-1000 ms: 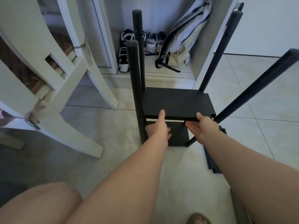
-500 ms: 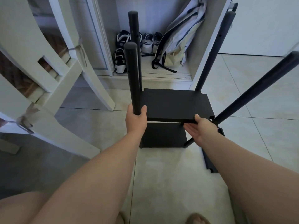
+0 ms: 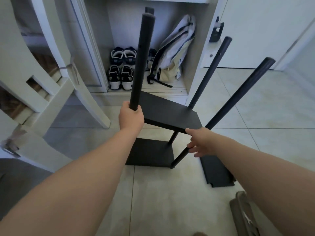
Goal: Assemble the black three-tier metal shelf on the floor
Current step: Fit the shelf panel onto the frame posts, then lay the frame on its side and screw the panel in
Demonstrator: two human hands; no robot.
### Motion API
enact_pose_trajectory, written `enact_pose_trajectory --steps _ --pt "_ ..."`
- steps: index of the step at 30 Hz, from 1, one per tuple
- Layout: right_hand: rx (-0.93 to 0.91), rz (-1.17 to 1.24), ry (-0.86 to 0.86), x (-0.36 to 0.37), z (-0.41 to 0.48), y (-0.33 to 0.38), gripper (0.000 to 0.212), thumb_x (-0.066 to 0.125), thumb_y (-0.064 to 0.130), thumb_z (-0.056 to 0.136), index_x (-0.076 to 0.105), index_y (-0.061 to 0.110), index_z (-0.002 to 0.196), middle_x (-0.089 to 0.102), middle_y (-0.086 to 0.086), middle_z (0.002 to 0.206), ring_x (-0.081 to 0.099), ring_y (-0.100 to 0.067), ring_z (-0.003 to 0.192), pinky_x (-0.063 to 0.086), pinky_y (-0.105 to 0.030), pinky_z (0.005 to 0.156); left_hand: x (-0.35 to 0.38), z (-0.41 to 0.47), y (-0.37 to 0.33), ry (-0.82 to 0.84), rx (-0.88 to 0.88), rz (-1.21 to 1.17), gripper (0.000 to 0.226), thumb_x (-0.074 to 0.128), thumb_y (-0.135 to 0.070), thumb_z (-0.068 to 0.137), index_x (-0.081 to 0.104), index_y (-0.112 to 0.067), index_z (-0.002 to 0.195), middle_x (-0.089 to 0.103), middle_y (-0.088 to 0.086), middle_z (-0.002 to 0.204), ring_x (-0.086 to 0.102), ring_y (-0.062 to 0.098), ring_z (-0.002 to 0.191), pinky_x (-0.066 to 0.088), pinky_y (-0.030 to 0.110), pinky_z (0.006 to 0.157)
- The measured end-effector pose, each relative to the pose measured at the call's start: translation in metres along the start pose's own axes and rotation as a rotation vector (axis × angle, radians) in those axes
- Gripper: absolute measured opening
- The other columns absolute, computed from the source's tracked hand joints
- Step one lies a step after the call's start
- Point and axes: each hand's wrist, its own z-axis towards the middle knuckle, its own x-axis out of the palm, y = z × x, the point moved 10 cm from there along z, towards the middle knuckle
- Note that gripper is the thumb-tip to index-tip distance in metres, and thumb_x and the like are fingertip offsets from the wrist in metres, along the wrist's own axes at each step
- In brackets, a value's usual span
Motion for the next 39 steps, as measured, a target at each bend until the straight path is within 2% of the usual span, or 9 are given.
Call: enact_pose_trajectory --steps 3,7,13,16,19,23,30,34,39 --pt "-0.328 -0.429 -0.155 -0.026 -0.028 0.052 0.035 0.052 0.039 0.103 0.063 0.006 0.1 0.068 -0.009 0.097 0.064 -0.025 0.084 0.054 -0.034 0.073 0.003 0.005 -0.038 0.057 0.116 0.11 0.011 0.054 -0.027 0.099 0.053 -0.026 0.11 0.058 -0.005 0.084 0.057 0.013 0.072 0.038 0.028 0.055" --pt "-0.839 -0.48 -0.304 -0.042 -0.1 0.108 0.031 0.054 0.028 0.103 0.062 0.02 0.131 0.067 0.003 0.12 0.061 -0.015 0.112 0.047 -0.03 0.097 0.02 -0.006 -0.07 0.146 0.244 0.318 0.033 0.056 -0.022 0.097 0.048 -0.024 0.129 0.061 -0.001 0.098 0.06 0.023 0.088 0.055 0.042 0.077" --pt "-1.432 -0.741 -0.814 -0.064 -0.202 0.114 0.038 0.067 0.004 0.088 0.067 0.009 0.126 0.065 -0.006 0.126 0.057 -0.031 0.118 0.046 -0.043 0.095 0.065 -0.041 -0.076 0.239 0.437 0.652 0.045 0.057 -0.017 0.095 0.043 -0.024 0.137 0.067 0.002 0.104 0.063 0.029 0.1 0.048 0.047 0.093" --pt "-1.317 -0.912 -0.948 -0.072 -0.193 0.113 0.042 0.067 0.011 0.087 0.066 0.015 0.129 0.062 -0.004 0.133 0.054 -0.031 0.126 0.036 -0.044 0.102 0.087 -0.059 -0.076 0.245 0.492 0.769 0.045 0.058 -0.019 0.093 0.044 -0.024 0.136 0.067 0.0 0.097 0.063 0.028 0.098 0.043 0.041 0.086" --pt "-0.924 -1.119 -0.772 -0.076 -0.13 0.097 0.043 0.053 0.039 0.1 0.05 0.028 0.142 0.057 0.004 0.14 0.047 -0.025 0.134 0.017 -0.048 0.118 0.103 -0.069 -0.075 0.239 0.511 0.804 0.042 0.06 -0.019 0.092 0.046 -0.022 0.131 0.064 0.0 0.093 0.06 0.027 0.097 0.036 0.038 0.079" --pt "-0.876 -1.211 -0.732 -0.077 -0.087 0.084 0.036 0.04 0.049 0.105 0.054 0.03 0.133 0.063 0.005 0.117 0.057 -0.024 0.11 0.032 -0.042 0.103 0.125 -0.071 -0.07 0.261 0.539 0.835 0.047 0.061 -0.016 0.09 0.044 -0.022 0.133 0.059 -0.001 0.089 0.056 0.024 0.087 0.036 0.037 0.077" --pt "-0.954 -1.074 -0.76 -0.097 -0.051 0.044 0.02 0.068 0.03 0.096 0.07 0.022 0.115 0.067 -0.001 0.097 0.06 -0.032 0.089 0.033 -0.046 0.093 0.168 -0.059 -0.026 0.876 0.083 0.531 0.102 0.082 -0.025 0.071 0.026 -0.029 0.156 0.049 0.002 0.143 0.051 0.026 0.123 0.041 0.032 0.093" --pt "-1.035 -1.03 -0.782 -0.097 -0.037 0.033 0.023 0.078 0.021 0.088 0.074 0.017 0.111 0.069 -0.003 0.095 0.062 -0.033 0.083 0.034 -0.046 0.091 0.173 -0.041 -0.001 0.87 -0.185 0.389 0.061 0.08 -0.049 0.072 0.062 -0.017 0.121 0.064 0.001 0.114 0.059 0.017 0.102 0.042 0.035 0.091" --pt "-1.054 -0.989 -0.753 -0.094 -0.02 0.019 0.026 0.079 0.018 0.087 0.074 0.014 0.112 0.069 -0.005 0.097 0.063 -0.036 0.084 0.037 -0.051 0.092 0.195 -0.036 0.024 0.964 -0.395 0.356 0.032 0.073 -0.02 0.09 0.063 -0.01 0.119 0.07 0.004 0.112 0.061 0.014 0.105 0.035 0.028 0.101"
